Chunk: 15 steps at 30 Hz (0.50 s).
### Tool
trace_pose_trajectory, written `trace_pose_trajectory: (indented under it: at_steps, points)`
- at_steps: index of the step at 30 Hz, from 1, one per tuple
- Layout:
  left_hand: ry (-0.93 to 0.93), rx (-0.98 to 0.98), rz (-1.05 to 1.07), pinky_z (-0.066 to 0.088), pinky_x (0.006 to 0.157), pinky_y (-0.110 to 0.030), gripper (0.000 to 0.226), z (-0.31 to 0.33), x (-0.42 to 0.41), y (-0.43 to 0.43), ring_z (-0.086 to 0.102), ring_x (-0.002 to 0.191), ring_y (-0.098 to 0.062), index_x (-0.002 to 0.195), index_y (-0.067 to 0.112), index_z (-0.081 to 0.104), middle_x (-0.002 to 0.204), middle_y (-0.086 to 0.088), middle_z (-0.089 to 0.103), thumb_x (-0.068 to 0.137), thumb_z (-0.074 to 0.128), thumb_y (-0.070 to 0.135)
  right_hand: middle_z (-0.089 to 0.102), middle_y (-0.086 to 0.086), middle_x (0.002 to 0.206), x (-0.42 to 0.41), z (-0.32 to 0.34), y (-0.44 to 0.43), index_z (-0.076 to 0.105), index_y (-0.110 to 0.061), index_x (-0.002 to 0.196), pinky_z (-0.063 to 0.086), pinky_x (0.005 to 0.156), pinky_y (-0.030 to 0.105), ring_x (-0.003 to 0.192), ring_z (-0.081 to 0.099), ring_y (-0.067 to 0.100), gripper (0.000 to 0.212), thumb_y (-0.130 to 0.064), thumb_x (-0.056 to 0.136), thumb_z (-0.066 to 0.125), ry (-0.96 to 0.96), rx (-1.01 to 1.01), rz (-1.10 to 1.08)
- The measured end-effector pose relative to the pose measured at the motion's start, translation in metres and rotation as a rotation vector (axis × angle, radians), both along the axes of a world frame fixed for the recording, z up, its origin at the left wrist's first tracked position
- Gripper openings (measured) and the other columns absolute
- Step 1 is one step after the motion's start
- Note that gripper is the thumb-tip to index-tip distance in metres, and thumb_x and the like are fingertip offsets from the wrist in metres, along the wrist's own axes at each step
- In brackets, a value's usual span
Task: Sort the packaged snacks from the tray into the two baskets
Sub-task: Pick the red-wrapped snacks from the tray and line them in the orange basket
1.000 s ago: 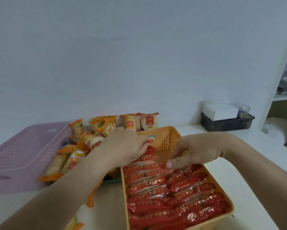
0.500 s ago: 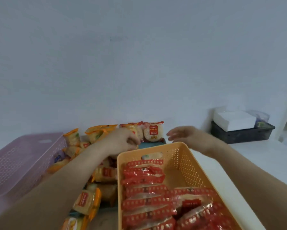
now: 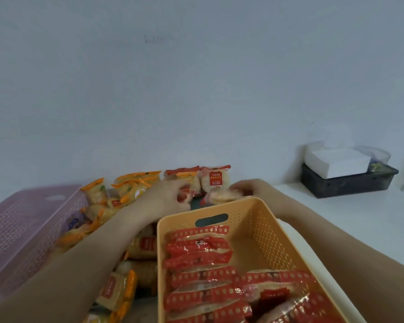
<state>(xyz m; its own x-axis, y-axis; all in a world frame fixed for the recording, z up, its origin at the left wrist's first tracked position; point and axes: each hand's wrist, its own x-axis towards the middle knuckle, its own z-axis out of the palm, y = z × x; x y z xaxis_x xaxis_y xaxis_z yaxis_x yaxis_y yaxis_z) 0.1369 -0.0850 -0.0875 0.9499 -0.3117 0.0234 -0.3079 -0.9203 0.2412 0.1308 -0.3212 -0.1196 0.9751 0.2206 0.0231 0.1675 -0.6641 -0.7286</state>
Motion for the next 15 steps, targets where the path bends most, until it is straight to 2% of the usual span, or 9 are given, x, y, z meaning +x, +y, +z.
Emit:
trace_pose_trajectory:
  at_steps: [2,4,6,7,9,10,12,15]
  points:
    - [-0.082,-0.249,0.053,0.046,0.075,-0.026,0.04,0.002,-0.006,0.006,0.059,0.093,-0.015,0.127,0.03,0.056,0.113,0.005,0.061,0.087,0.059,0.021,0.067,-0.003,0.108,-0.02,0.017,-0.006,0.066,-0.013,0.117,0.049,0.092,0.033,0.099,0.063,0.014,0.033,-0.027,0.087,0.064,-0.045,0.156,-0.112]
    - [-0.097,-0.527,0.11,0.047,0.072,-0.023,0.033,0.006,-0.012,0.01,0.06,0.091,-0.014,0.117,0.029,0.063,0.112,0.009,0.062,0.09,0.056,0.011,0.068,-0.001,0.101,-0.037,0.038,-0.011,0.067,-0.009,0.117,0.054,0.087,0.032,0.094,0.066,0.015,0.033,-0.02,0.087,0.061,-0.041,0.3,-0.143]
    - [-0.088,-0.839,0.143,0.053,0.076,-0.023,0.029,0.013,-0.019,0.013,0.063,0.095,-0.017,0.103,0.03,0.07,0.113,0.004,0.066,0.09,0.058,0.007,0.069,-0.004,0.093,-0.056,0.064,-0.011,0.067,-0.012,0.118,0.054,0.076,0.028,0.085,0.066,0.012,0.033,-0.021,0.087,0.061,-0.081,0.332,-0.137]
    - [-0.09,-0.971,0.151,0.055,0.083,-0.029,0.027,0.018,-0.025,0.014,0.065,0.097,-0.02,0.096,0.031,0.072,0.111,-0.001,0.068,0.089,0.062,0.007,0.069,-0.006,0.09,-0.066,0.078,-0.013,0.067,-0.018,0.115,0.051,0.071,0.026,0.079,0.065,0.01,0.031,-0.025,0.086,0.062,-0.121,0.297,-0.126]
    - [-0.114,-1.105,0.132,0.052,0.096,-0.044,0.026,0.031,-0.039,0.014,0.066,0.103,-0.023,0.088,0.034,0.075,0.105,-0.002,0.071,0.085,0.07,0.009,0.069,-0.01,0.084,-0.092,0.105,-0.014,0.068,-0.031,0.103,0.044,0.065,0.023,0.067,0.061,0.004,0.021,-0.037,0.084,0.061,-0.207,0.123,-0.071]
    - [-0.138,-1.116,0.099,0.05,0.097,-0.047,0.026,0.038,-0.05,0.012,0.066,0.104,-0.022,0.088,0.036,0.076,0.102,0.001,0.072,0.083,0.072,0.01,0.068,-0.011,0.08,-0.108,0.117,-0.014,0.068,-0.033,0.096,0.041,0.062,0.022,0.061,0.058,0.0,0.017,-0.042,0.083,0.059,-0.241,0.0,-0.041]
    - [-0.211,-1.091,0.006,0.052,0.095,-0.044,0.027,0.052,-0.071,0.005,0.067,0.098,-0.019,0.093,0.036,0.073,0.097,0.008,0.073,0.084,0.072,0.011,0.066,-0.01,0.074,-0.132,0.131,-0.007,0.067,-0.031,0.083,0.041,0.056,0.023,0.059,0.058,-0.001,0.027,-0.054,0.08,0.055,-0.313,-0.296,-0.002]
    - [-0.398,-0.917,-0.109,0.054,0.08,-0.032,0.027,0.067,-0.105,-0.008,0.066,0.08,-0.01,0.103,0.04,0.061,0.098,0.017,0.07,0.089,0.066,0.018,0.062,-0.001,0.061,-0.15,0.126,0.014,0.066,-0.018,0.072,0.044,0.05,0.029,0.058,0.058,0.014,0.053,-0.068,0.079,0.049,-0.439,-0.707,0.057]
